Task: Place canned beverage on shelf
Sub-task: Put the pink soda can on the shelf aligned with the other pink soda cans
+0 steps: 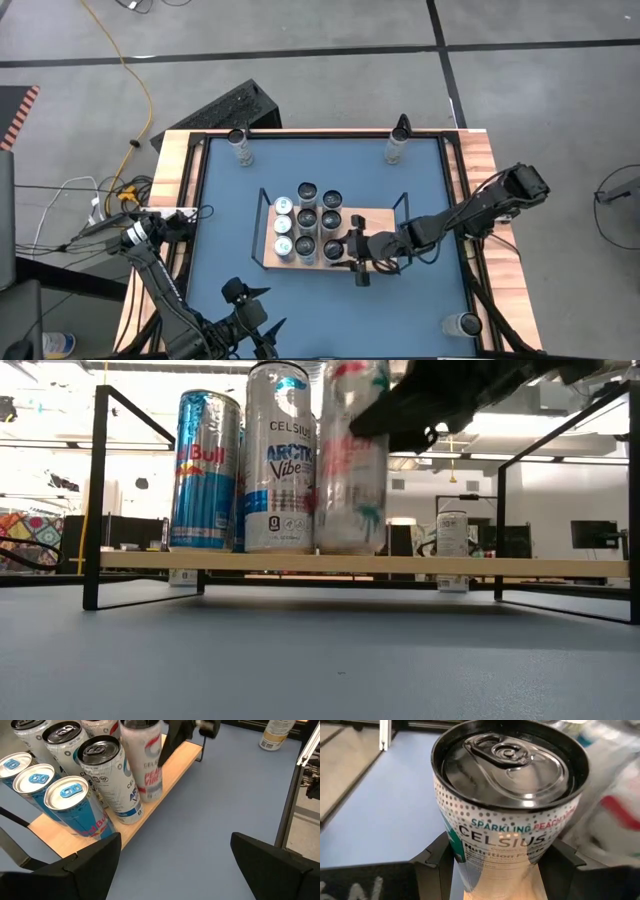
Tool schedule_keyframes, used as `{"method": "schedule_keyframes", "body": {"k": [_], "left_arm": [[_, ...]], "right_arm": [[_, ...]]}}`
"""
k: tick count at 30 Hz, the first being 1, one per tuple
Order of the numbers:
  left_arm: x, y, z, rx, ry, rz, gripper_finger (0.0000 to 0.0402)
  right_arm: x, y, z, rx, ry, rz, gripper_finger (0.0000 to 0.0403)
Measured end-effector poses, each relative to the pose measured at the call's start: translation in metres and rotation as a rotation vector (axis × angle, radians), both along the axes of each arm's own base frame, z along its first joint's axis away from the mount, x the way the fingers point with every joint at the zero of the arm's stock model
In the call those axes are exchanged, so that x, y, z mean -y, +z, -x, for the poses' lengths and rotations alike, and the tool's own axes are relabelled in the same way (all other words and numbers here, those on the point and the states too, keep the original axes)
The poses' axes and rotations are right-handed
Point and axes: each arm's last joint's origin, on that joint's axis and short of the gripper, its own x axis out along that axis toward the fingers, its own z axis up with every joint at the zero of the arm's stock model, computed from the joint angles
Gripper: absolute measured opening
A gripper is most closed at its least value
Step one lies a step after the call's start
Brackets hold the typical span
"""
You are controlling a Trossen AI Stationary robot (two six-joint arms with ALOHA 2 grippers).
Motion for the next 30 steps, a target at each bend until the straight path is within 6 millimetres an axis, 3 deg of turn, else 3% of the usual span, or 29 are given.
{"method": "schedule_keyframes", "body": {"k": [7, 21, 30], "left_arm": [[-0.0001, -0.0002, -0.0002, -0.003, 0.001, 0.002, 0.0361], [-0.0001, -0.0002, -0.0004, -0.002, 0.000, 0.001, 0.0361], [-0.0002, -0.0002, -0.0005, -0.003, 0.000, 0.001, 0.0361]], "right_arm": [[-0.0029, -0.0037, -0.0015, -0.001, 0.008, 0.001, 0.0217], [-0.0019, -0.0050, -0.0005, -0.022, -0.020, -0.030, 0.0268], [-0.0027, -0.0062, 0.0004, -0.033, -0.022, -0.034, 0.0272]]}}
